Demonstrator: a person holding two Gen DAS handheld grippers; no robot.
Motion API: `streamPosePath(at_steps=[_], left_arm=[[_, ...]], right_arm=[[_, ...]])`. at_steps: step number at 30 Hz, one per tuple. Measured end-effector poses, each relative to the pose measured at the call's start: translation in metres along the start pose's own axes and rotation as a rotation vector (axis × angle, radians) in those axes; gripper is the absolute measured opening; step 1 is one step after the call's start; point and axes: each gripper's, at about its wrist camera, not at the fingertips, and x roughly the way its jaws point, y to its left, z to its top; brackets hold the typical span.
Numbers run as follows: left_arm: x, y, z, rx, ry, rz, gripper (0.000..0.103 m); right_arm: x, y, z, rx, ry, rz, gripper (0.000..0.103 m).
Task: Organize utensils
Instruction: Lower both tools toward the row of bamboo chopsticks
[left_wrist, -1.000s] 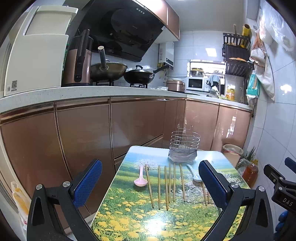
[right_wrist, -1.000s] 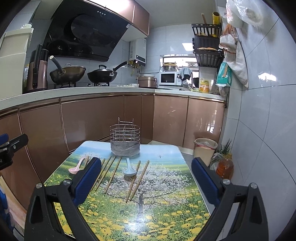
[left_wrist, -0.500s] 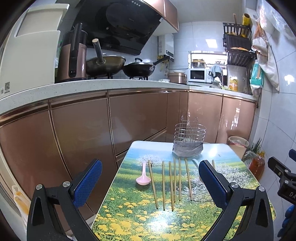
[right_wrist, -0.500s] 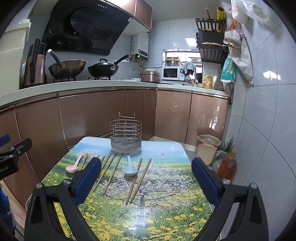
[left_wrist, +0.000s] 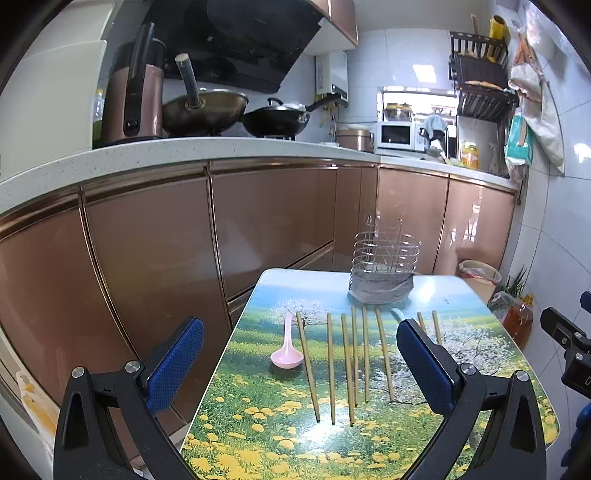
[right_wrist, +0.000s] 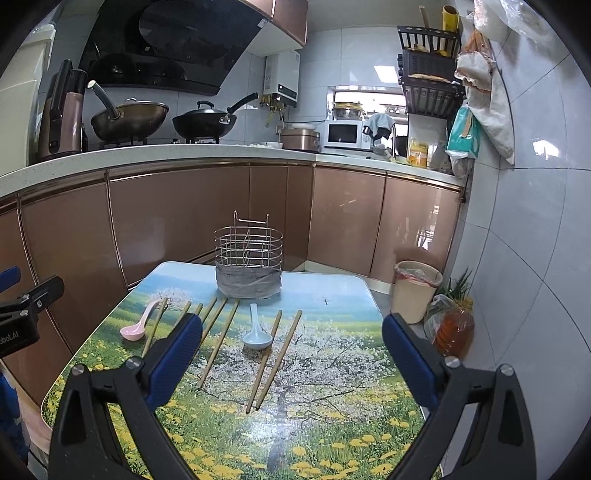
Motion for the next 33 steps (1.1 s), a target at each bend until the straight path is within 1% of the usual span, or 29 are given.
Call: streamPosePath(at_steps=[8, 16, 20, 24, 28, 29, 30, 32, 33], left_arm=[[0.037, 0.015, 0.009, 0.003, 0.079, 0.01, 0.103], [0.085, 0.041, 0.031, -0.012, 0.175, 0.004, 0.103], [0.118, 0.05, 0.041, -0.025, 0.255, -0.022, 0.103], [0.149, 0.045, 0.048, -0.017, 0.349, -0.091, 0.102], [0.185, 0.029, 0.051, 0.006, 0.446, -0.157, 0.092], [0.193, 0.025, 0.05, 0.011, 0.468, -0.167, 0.086], [0.202, 0.019, 0.049, 0.017, 0.499, -0.185, 0.083], [0.22, 0.006, 0.046, 0.021, 0.559, -0.233, 0.073], [0.231, 0.0, 0.043, 0.017, 0.599, -0.257, 0.07]], right_arm=[[0.031, -0.002, 0.012, 0.015, 0.062, 0.044, 0.099], [0.067, -0.014, 0.039, 0.01, 0.1, 0.069, 0.099], [0.09, -0.019, 0.052, 0.004, 0.133, 0.096, 0.099], [0.121, -0.025, 0.061, 0.022, 0.203, 0.13, 0.098], [0.156, -0.028, 0.065, 0.019, 0.293, 0.167, 0.097], [0.163, -0.029, 0.066, 0.023, 0.311, 0.18, 0.097], [0.171, -0.029, 0.066, 0.028, 0.329, 0.195, 0.097], [0.189, -0.03, 0.066, 0.03, 0.369, 0.212, 0.096], [0.198, -0.029, 0.065, 0.031, 0.394, 0.221, 0.094]])
